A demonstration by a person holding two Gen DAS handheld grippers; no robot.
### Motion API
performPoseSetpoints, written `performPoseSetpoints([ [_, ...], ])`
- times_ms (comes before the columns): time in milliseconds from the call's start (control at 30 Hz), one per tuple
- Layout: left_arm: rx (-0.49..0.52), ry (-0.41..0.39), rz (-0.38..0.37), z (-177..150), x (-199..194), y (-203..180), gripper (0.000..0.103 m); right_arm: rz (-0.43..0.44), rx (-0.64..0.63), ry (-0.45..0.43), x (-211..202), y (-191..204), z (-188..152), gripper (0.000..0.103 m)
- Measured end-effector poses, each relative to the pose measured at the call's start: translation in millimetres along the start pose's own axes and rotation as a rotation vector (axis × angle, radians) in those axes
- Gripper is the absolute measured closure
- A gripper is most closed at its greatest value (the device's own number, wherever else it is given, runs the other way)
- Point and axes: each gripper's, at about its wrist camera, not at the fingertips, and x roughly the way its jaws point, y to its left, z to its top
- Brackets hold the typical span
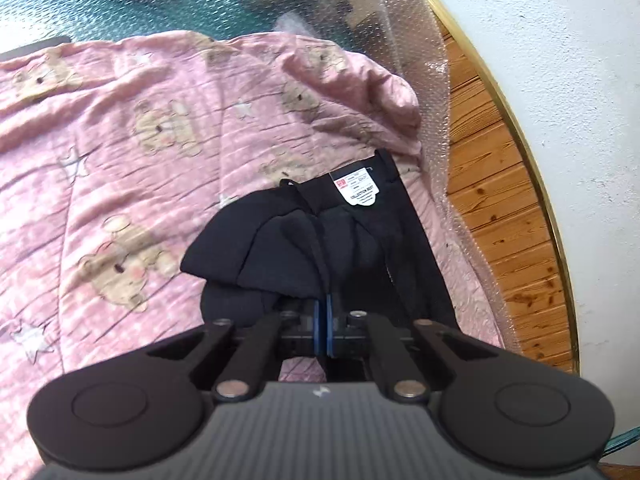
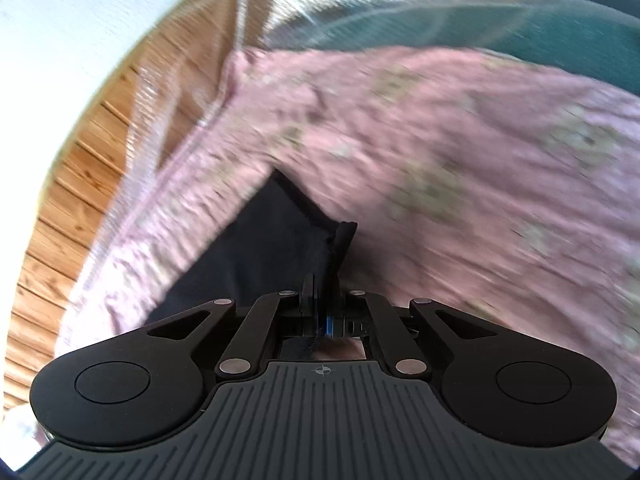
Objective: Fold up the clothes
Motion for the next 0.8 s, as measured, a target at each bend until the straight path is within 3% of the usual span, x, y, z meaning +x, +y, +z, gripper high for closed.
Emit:
performPoseSetpoints([
  [100,-0.007,-0.021,0.000,-3,-6,5,0.100,-0.037,-0.019,0.023,0,-8,-8,0.103],
  [200,0.049,-0.027,0.003,-1,-14,-1,0.100,-0.039,-0.052,0.010,-7,-6,-6,0.103],
  [300,0.113,0.020,0.077,-2,4,4,0.097,-0.072,-0.120,0.034,-1,-3,-5,0.102],
  [333,0.123,0.045,0.096,-3,14,8,0.091,-0.099,-0.152,0.051,7,-3,-6,0.100],
  [467,0.171,0.073,0.117,-3,18,16,0.092,-0.201,-0.184,0.022,12,-15,4,0.093],
  [533,0.140,0.058,0.110,-1,5,20,0.091,-0.328,-0.177,-0.012,4,-21,17,0.083],
  [600,0.104,0.057,0.094,2,-6,27,0.090,-0.364,-0.196,-0.039,-8,-28,30,0.082],
  [667,0.102,0.021,0.161,4,-20,30,0.029,-0.321,-0.261,-0.055,-17,-19,37,0.082],
  [700,0.105,-0.015,0.198,6,-28,31,0.026,-0.288,-0.302,-0.061,-20,-11,40,0.082],
  [800,0.078,-0.061,0.150,15,-39,25,0.034,-0.157,-0.481,-0.030,-12,28,36,0.073],
])
